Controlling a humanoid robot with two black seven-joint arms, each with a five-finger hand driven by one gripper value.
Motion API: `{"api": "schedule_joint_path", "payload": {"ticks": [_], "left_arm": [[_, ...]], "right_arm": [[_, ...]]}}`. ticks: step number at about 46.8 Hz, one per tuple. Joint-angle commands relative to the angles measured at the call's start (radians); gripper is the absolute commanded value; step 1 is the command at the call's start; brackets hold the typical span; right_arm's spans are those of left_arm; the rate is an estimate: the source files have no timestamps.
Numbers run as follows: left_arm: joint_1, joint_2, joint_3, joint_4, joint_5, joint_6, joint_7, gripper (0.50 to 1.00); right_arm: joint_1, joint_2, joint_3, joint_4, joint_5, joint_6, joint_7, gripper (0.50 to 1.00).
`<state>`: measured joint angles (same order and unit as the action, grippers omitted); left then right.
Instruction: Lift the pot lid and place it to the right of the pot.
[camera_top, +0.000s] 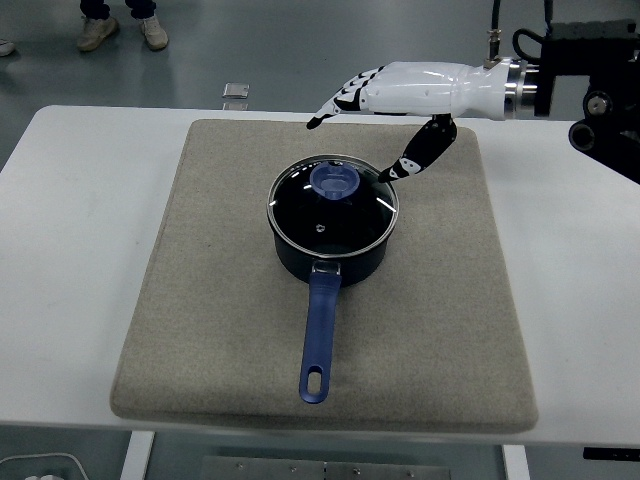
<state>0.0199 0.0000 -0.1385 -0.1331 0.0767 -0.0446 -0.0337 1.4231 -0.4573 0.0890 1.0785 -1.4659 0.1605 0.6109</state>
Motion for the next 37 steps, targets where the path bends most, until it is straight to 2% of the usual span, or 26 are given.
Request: {"api": "schedule_joint_path", "payload": {"ticks": [1, 15, 27, 37], "left_arm": [[0.000, 0.000, 0.000, 0.000, 0.000, 0.000, 0.000, 1.000], [0.000, 0.000, 0.000, 0.000, 0.000, 0.000, 0.000, 1.000], [0.000, 0.000, 0.000, 0.001, 0.000, 0.000, 0.000, 1.000], [0.000, 0.000, 0.000, 0.000, 0.000, 0.000, 0.000, 1.000]], "right_arm": [[-0.010, 0.000, 0.000, 0.000, -0.010, -0.007, 0.000, 0.911], [-0.055, 0.037, -0.002, -0.015, -0.014, -0.053, 0.000, 0.911], [-0.061, 0.040, -0.002, -0.028, -0.016, -0.056, 0.000, 0.911], [-0.085, 0.061, -0.002, -0.052, -0.046, -0.081, 0.000, 0.911]]}}
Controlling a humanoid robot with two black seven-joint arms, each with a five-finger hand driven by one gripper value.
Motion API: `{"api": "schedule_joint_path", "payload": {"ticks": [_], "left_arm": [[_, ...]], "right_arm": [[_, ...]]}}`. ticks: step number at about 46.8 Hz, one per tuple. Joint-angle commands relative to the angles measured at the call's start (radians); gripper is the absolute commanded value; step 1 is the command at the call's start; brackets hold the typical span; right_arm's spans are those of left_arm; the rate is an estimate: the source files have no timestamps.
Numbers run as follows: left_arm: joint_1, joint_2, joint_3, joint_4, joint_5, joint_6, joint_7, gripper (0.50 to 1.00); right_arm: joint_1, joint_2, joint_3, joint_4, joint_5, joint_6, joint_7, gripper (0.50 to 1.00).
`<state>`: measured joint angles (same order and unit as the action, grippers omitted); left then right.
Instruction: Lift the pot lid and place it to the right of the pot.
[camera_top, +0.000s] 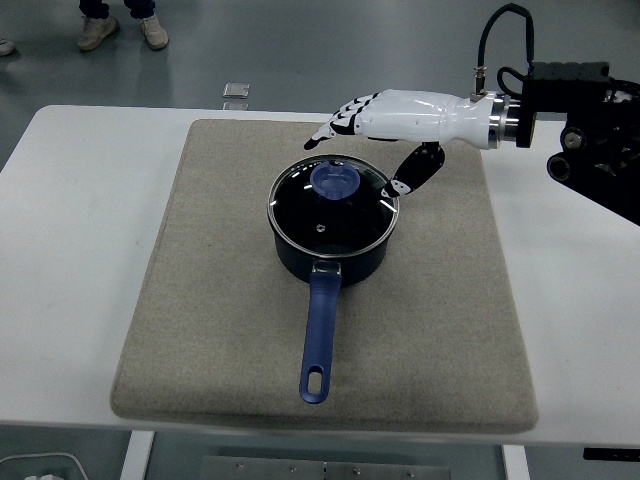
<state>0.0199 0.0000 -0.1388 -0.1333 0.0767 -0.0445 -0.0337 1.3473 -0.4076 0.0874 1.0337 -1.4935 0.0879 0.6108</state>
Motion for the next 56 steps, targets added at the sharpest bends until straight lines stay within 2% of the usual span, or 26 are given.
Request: {"api": "schedule_joint_path", "payload": {"ticks": [1, 12, 27, 40, 45, 56], "left_arm": [[0.000, 0.000, 0.001, 0.000, 0.000, 0.000, 0.000, 1.000], [0.000, 0.000, -0.001, 0.000, 0.000, 0.000, 0.000, 1.000], [0.000, 0.000, -0.001, 0.000, 0.000, 0.000, 0.000, 1.000], [0.000, 0.000, 0.001, 0.000, 0.000, 0.000, 0.000, 1.000], [0.000, 0.000, -0.001, 0.000, 0.000, 0.000, 0.000, 1.000], [0.000, 0.000, -0.001, 0.000, 0.000, 0.000, 0.000, 1.000]], "right_arm": [[-0.013, 0.015, 0.000, -0.012, -0.024, -0.011, 0.000, 0.911], [-0.019, 0.033, -0.001, -0.026, -0.042, -0.022, 0.000, 0.911], [-0.010, 0.033, -0.037, -0.040, -0.085, -0.077, 0.000, 0.911], [-0.007, 0.038, -0.037, -0.041, -0.088, -0.091, 0.000, 0.911], [-0.007, 0.067, -0.040, -0.041, -0.088, -0.096, 0.000, 0.911], [-0.010, 0.081, -0.044, -0.041, -0.090, -0.097, 0.000, 0.911]]}}
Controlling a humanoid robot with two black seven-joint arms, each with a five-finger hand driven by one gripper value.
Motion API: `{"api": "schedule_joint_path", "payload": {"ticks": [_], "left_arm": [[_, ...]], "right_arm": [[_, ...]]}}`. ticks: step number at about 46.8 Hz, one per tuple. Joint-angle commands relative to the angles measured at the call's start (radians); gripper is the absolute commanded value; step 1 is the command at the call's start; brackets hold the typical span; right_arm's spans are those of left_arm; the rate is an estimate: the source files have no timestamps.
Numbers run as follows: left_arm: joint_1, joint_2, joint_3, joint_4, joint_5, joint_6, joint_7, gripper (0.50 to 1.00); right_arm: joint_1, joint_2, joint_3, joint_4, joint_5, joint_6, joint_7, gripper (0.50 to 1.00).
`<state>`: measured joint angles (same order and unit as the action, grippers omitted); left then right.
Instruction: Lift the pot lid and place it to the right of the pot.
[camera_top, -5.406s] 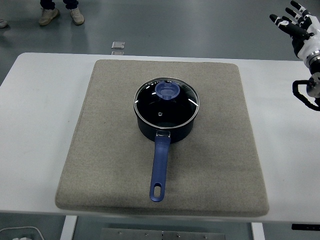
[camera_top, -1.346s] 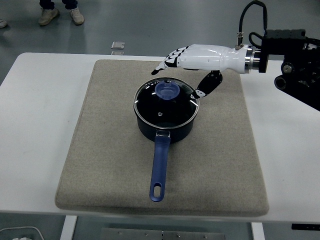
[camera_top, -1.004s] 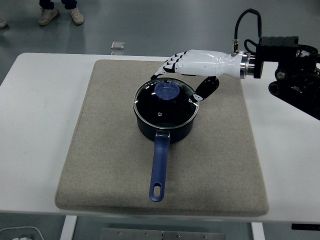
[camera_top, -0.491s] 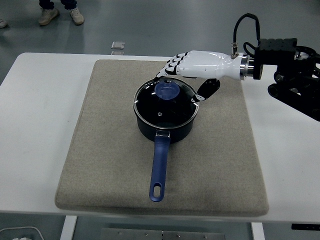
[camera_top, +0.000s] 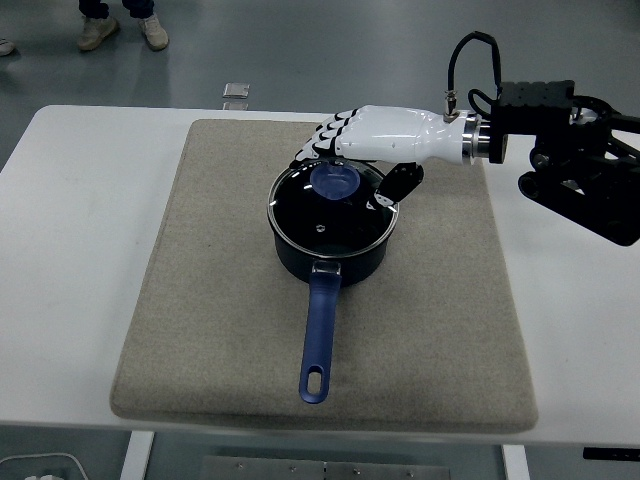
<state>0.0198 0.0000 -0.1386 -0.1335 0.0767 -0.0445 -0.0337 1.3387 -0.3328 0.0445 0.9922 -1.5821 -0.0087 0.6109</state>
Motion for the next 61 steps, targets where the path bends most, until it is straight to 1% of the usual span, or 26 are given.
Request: {"api": "schedule_joint_path", "payload": {"ticks": [1, 27, 46, 54, 61], "left_arm": [[0.000, 0.000, 0.001, 0.000, 0.000, 0.000, 0.000, 1.000], [0.000, 0.000, 0.001, 0.000, 0.000, 0.000, 0.000, 1.000], [0.000, 0.000, 0.001, 0.000, 0.000, 0.000, 0.000, 1.000], [0.000, 0.000, 0.001, 0.000, 0.000, 0.000, 0.000, 1.000], [0.000, 0.000, -0.001, 0.000, 0.000, 0.000, 0.000, 1.000]], "right_arm": [[-0.001, 0.006, -0.002, -0.001, -0.001, -0.001, 0.000, 0.911], [0.000, 0.008, -0.002, -0.029, -0.012, -0.016, 0.000, 0.911], [-0.012, 0.011, -0.003, -0.046, -0.021, -0.016, 0.000, 0.911], [-0.010, 0.038, -0.049, -0.052, -0.026, -0.042, 0.000, 0.911], [-0.010, 0.041, -0.051, -0.053, -0.026, -0.044, 0.000, 0.909]]}}
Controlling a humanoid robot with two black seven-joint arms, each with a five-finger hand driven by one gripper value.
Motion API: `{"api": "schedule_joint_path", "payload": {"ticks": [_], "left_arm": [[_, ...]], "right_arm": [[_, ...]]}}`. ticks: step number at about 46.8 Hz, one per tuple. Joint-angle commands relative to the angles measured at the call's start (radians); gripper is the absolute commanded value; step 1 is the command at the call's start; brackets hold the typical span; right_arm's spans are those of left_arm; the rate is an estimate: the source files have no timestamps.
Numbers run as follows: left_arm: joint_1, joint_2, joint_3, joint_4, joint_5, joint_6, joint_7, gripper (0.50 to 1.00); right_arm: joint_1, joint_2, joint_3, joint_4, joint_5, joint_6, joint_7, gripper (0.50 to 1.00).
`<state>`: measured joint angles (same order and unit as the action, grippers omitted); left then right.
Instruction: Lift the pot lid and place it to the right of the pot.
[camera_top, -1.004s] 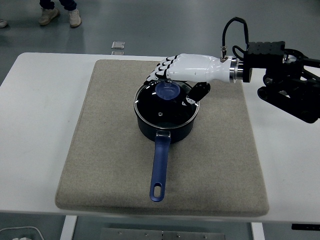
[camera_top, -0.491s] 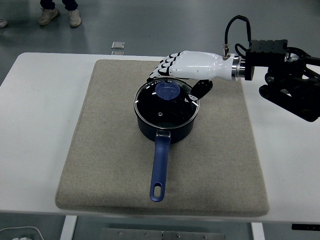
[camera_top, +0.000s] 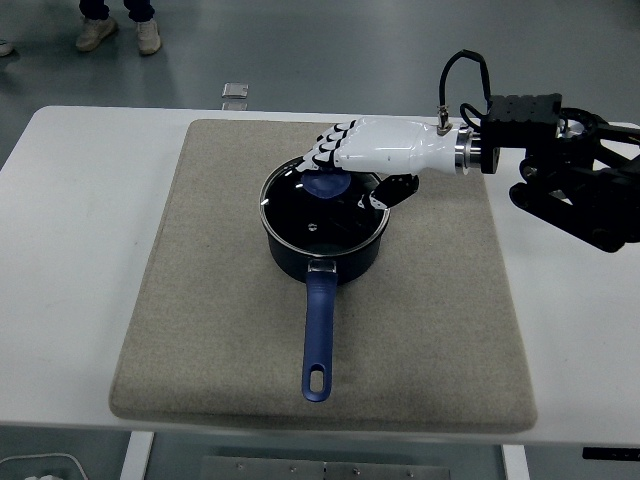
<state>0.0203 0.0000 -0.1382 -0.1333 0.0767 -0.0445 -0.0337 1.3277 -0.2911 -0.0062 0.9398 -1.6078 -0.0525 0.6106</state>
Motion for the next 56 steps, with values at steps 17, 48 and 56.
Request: {"api": "schedule_joint_path", "payload": {"ticks": [17, 48, 56], "left_arm": [[0.000, 0.000, 0.000, 0.000, 0.000, 0.000, 0.000, 1.000], [0.000, 0.000, 0.000, 0.000, 0.000, 0.000, 0.000, 1.000], [0.000, 0.000, 0.000, 0.000, 0.000, 0.000, 0.000, 1.000]], "right_arm": [[-0.001, 0.000, -0.001, -0.001, 0.002, 0.002, 0.000, 0.909], [-0.004, 0.003, -0.005, 0.001, 0.016, 0.017, 0.000, 0.729], [-0.007, 0.004, -0.003, 0.002, 0.019, 0.039, 0.000, 0.500]]}}
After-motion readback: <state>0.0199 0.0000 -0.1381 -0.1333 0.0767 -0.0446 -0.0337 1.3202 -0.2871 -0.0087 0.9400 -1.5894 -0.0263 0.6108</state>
